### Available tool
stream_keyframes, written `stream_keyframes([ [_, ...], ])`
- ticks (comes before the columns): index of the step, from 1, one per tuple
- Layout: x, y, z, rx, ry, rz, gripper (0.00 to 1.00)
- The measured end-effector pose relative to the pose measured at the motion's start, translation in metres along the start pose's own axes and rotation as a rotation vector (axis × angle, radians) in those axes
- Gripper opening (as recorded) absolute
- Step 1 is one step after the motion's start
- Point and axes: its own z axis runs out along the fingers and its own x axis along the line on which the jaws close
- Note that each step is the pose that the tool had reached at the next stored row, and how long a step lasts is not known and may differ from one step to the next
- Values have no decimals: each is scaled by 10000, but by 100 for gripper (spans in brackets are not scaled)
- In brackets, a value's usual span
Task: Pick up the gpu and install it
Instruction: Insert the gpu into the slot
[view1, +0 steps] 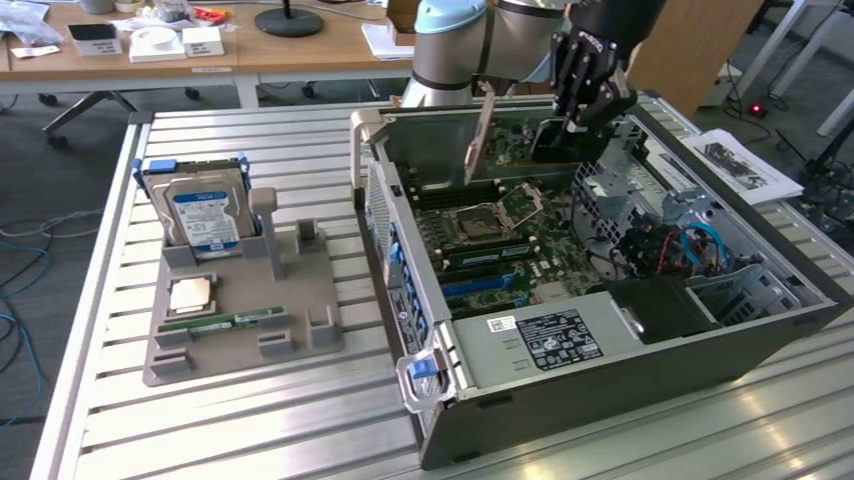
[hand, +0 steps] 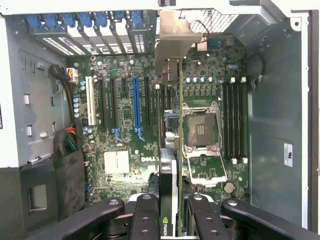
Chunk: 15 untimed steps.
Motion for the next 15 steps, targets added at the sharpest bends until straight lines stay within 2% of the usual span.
stream_keyframes([
  [8, 3, 18, 42, 130, -6, -124, 27],
  [15, 3, 20, 54, 124, -5, -503, 27],
])
